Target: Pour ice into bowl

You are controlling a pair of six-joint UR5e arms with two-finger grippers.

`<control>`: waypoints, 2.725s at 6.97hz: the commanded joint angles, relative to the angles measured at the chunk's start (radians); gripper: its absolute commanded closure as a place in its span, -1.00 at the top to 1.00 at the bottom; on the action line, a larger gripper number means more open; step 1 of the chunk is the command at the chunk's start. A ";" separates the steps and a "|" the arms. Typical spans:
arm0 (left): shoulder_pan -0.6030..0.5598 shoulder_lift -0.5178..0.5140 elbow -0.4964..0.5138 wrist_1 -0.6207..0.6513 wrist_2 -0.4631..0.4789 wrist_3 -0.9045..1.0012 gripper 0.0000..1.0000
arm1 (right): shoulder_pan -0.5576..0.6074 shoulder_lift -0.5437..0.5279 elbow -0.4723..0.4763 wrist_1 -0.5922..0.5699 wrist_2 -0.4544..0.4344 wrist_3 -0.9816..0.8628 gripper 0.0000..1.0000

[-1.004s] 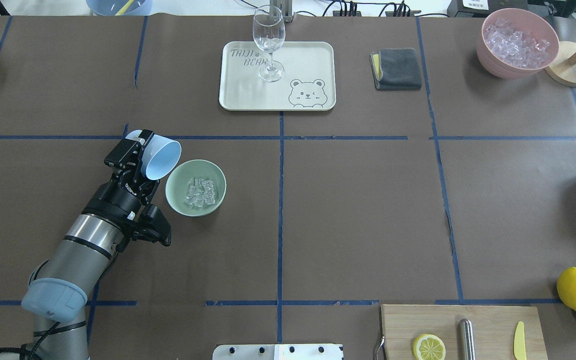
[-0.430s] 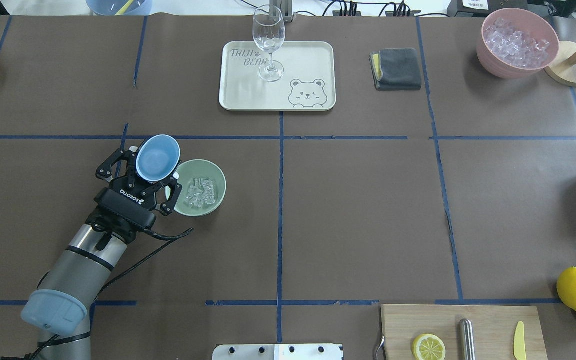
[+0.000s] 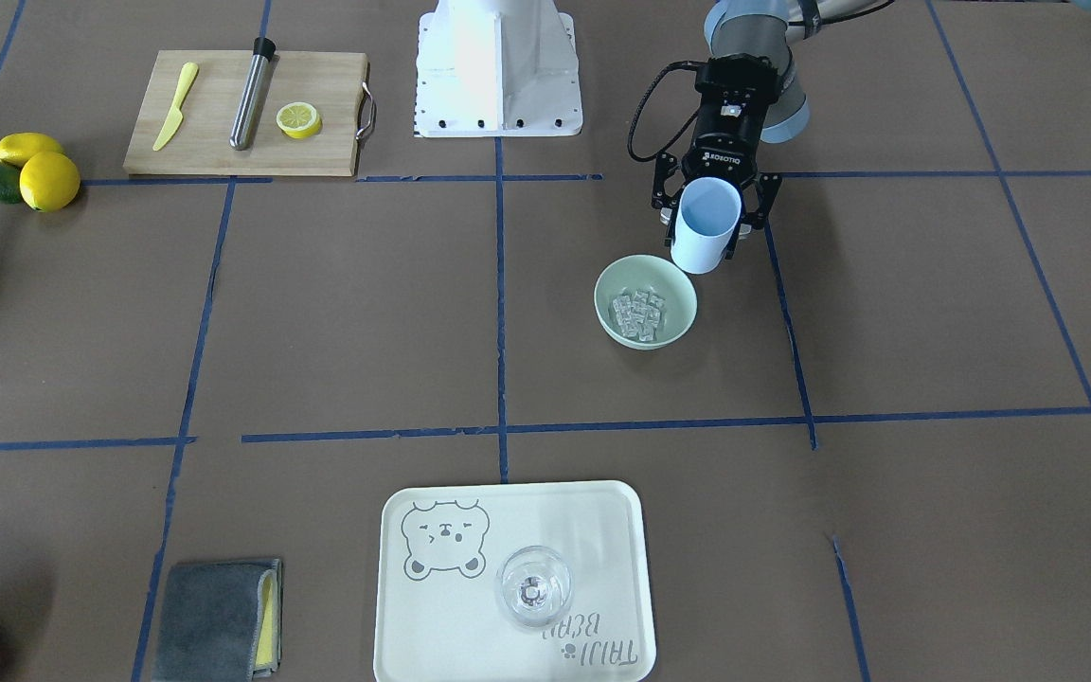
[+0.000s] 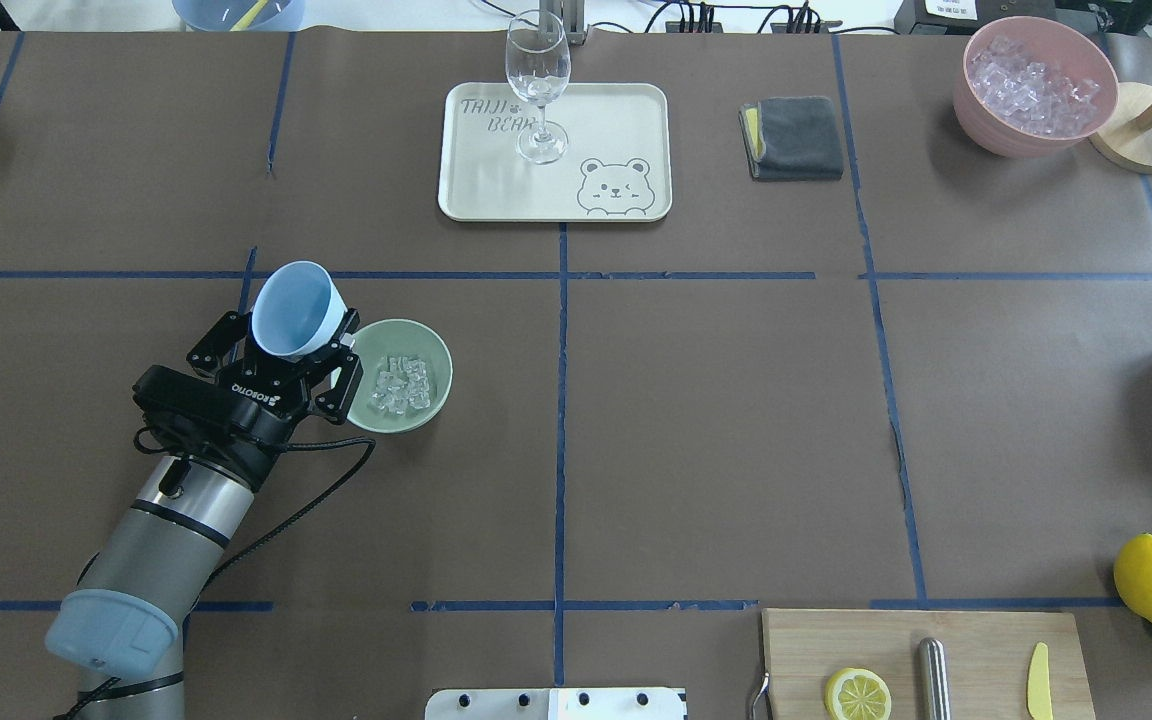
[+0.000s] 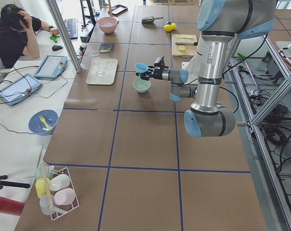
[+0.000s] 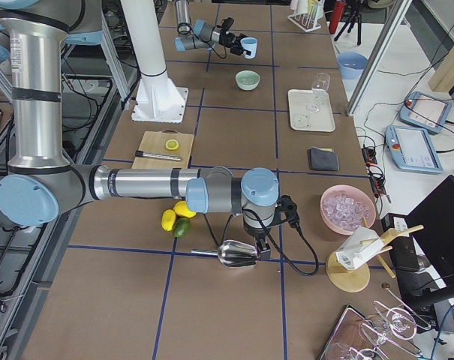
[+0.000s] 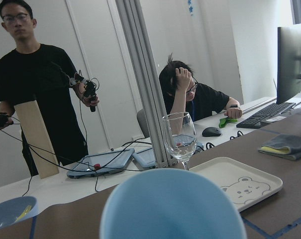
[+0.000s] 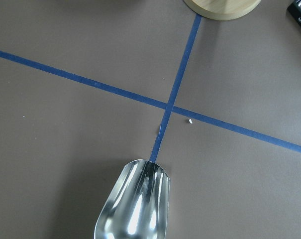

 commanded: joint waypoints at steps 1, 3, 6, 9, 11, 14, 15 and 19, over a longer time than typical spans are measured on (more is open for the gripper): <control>-0.005 0.015 -0.010 0.009 0.008 -0.036 -1.00 | 0.000 0.001 0.003 0.000 0.000 0.003 1.00; -0.019 0.094 -0.010 0.009 -0.035 -0.112 -1.00 | 0.000 0.001 0.003 0.002 0.000 0.003 1.00; -0.101 0.307 -0.010 0.006 -0.145 -0.363 -1.00 | 0.000 0.003 0.005 0.002 0.000 0.001 1.00; -0.183 0.460 0.050 0.001 -0.195 -0.510 -1.00 | 0.000 0.001 0.002 0.002 0.000 -0.001 1.00; -0.185 0.439 0.179 -0.002 -0.155 -0.588 -1.00 | -0.001 0.001 0.002 0.002 0.000 -0.001 1.00; -0.175 0.365 0.278 -0.002 -0.089 -0.620 -1.00 | 0.000 0.001 -0.001 0.002 0.000 -0.001 1.00; -0.174 0.341 0.316 -0.002 -0.089 -0.622 -1.00 | -0.001 0.001 -0.003 0.002 0.000 -0.002 1.00; -0.169 0.333 0.327 0.004 -0.089 -0.620 0.13 | -0.002 0.004 -0.003 0.002 -0.002 -0.002 1.00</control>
